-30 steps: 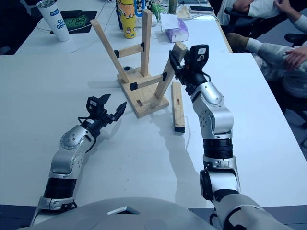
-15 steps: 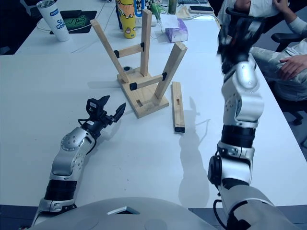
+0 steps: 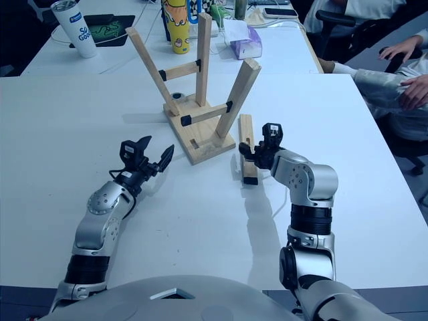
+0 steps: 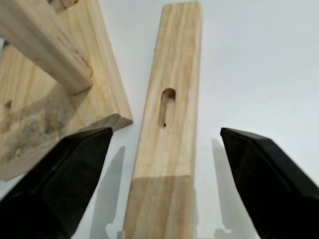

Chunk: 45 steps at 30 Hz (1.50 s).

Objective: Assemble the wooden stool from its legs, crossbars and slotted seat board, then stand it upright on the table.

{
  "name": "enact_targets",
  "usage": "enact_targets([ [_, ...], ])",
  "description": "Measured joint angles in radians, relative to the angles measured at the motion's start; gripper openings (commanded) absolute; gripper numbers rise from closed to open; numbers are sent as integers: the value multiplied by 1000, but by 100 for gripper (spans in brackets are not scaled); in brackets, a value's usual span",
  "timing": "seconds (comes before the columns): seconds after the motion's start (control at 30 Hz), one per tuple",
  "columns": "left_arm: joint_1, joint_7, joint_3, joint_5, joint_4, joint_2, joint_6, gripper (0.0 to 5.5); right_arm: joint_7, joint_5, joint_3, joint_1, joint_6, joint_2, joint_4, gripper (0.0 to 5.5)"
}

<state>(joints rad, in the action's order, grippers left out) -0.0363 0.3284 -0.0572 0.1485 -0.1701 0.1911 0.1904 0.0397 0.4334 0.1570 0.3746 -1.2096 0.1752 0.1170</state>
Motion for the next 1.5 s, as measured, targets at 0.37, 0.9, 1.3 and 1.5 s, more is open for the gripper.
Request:
enact_targets([
  [0.37,8,0,-5,-1,3,-7,-5,382,10,-136,-133,-28,116,40,-59,308],
  [0.9,77,33,6,3,47,8,-13,382,-66,-224,39,79,431,20,-273,205],
  [1.3,213,-20,143,138,-36,-5,53,382,97,-270,53,398,1012,166,-286,205],
  [1.5,273,-84,223,410,-191,-74,233,382,318,-65,-16,462,926,156,-61,205],
])
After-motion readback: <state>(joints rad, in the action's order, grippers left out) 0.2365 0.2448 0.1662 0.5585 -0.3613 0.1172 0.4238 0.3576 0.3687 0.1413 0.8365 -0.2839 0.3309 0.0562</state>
